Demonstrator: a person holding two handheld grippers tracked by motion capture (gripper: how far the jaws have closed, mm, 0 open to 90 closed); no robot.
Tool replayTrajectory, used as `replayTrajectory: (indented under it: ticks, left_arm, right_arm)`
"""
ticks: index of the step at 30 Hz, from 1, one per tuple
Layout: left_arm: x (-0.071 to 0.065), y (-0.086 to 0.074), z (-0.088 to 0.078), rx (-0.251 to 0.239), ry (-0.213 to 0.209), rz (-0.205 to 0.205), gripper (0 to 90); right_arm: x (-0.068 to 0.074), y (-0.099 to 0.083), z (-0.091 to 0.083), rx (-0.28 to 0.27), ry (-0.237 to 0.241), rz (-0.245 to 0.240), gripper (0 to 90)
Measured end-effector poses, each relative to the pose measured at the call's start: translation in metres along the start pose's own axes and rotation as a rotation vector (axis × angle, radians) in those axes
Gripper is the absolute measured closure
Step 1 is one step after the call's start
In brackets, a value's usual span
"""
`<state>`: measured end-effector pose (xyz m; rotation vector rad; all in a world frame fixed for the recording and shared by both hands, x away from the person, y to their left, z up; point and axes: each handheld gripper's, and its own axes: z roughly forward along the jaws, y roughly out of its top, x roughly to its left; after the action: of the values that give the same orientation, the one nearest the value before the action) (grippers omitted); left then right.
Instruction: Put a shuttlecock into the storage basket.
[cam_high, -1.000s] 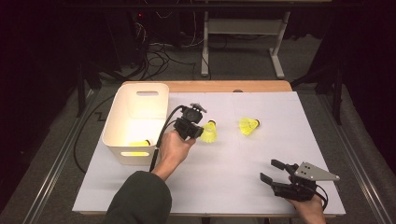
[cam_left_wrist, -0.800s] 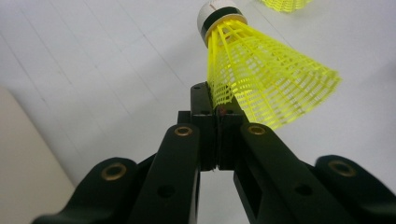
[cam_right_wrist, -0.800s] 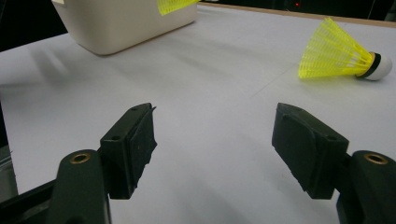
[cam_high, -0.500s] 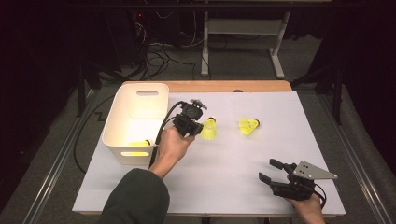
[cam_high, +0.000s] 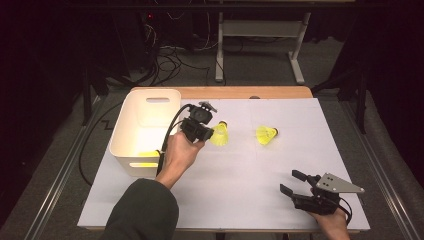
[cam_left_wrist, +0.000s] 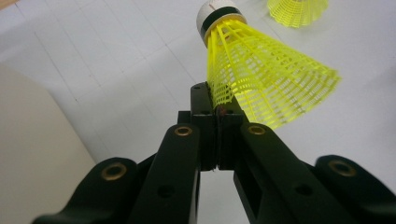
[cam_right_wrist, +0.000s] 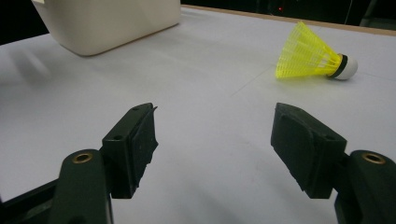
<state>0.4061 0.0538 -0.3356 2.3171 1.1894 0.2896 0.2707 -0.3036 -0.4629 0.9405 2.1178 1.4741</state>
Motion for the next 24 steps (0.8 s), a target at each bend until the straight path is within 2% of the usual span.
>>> replayTrajectory:
  ticks: [6,24]
  left_arm:
    - [0.003,0.003,-0.007,-0.012,0.004,-0.009,89.1]
    - [0.017,0.002,-0.022,-0.027,0.015,-0.023,89.1]
  right_arm:
    - [-0.004,-0.001,-0.001,0.0,-0.006,0.015,31.6]
    - [-0.001,-0.001,0.001,0.018,-0.005,-0.007,31.6]
